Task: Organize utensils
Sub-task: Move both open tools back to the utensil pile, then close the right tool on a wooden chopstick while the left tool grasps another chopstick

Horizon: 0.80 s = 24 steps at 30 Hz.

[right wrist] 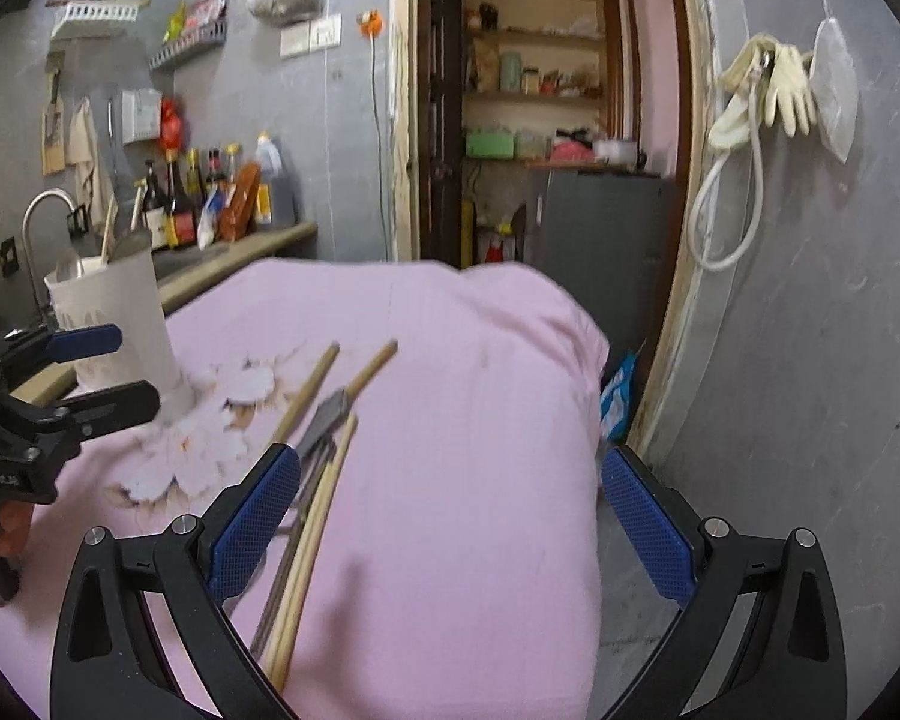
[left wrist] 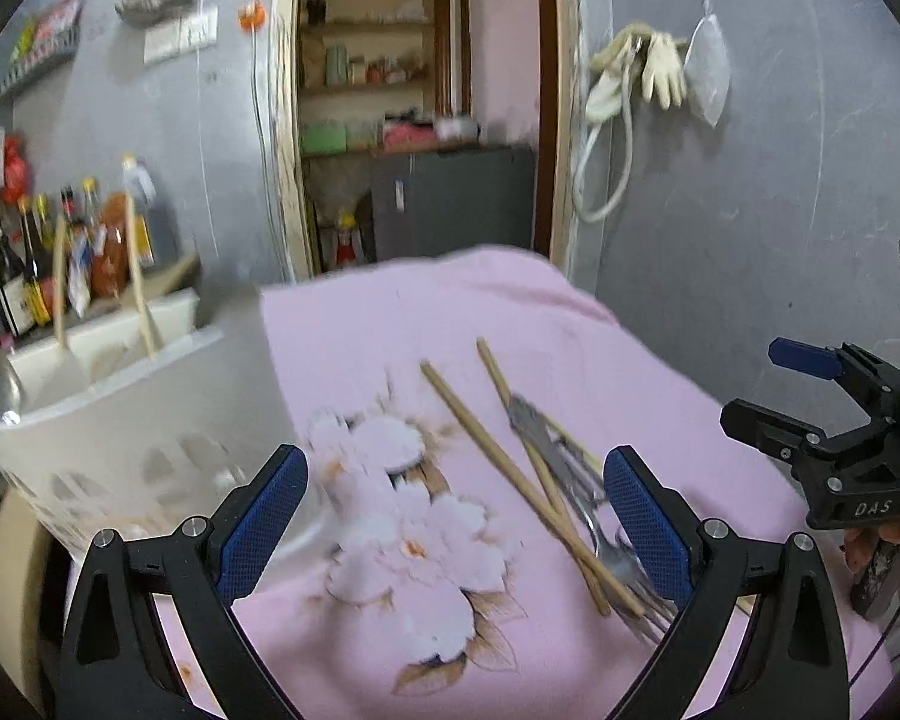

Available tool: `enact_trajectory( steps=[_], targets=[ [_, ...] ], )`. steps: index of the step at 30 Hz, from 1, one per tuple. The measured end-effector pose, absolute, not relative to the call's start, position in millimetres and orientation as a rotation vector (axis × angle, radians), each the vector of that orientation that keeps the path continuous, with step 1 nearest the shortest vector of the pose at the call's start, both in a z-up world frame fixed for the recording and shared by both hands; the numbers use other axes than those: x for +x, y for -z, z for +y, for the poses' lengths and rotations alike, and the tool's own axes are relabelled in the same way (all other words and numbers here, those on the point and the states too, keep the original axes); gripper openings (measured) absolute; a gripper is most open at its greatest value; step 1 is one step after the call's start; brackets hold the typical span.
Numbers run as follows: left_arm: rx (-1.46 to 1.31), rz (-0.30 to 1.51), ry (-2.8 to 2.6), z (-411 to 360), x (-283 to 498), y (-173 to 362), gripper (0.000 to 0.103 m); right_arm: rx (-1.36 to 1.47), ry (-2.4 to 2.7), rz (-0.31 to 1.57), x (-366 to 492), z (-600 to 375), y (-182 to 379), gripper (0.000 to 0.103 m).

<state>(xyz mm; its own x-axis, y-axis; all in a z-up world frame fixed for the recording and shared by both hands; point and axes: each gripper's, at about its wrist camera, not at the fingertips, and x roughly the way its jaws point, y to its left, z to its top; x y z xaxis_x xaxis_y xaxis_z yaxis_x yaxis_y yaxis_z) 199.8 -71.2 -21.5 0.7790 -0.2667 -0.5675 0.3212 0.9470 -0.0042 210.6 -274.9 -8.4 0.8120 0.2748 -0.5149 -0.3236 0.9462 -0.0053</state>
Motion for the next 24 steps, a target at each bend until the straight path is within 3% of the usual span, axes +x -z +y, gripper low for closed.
enact_trajectory(
  steps=[4,10,14,17,24],
  targets=[
    [0.076,0.689,0.331,-75.5,211.4,29.0,0.097,-0.099,-0.338,0.587,214.0,-274.2,12.4,0.100],
    [-0.017,0.825,0.353,-74.1,235.2,40.1,0.095,-0.154,-0.388,0.680,218.1,-262.1,23.4,0.078],
    [-0.068,0.920,0.381,-75.9,252.9,52.3,0.075,-0.191,-0.408,0.717,218.6,-254.2,28.4,0.062],
    [-0.082,0.934,0.378,-73.6,259.0,51.5,0.070,-0.207,-0.427,0.755,220.4,-248.1,34.3,0.055],
    [-0.098,0.959,0.374,-76.8,272.1,53.4,0.051,-0.253,-0.445,0.792,222.1,-236.2,41.0,0.053]
  ],
)
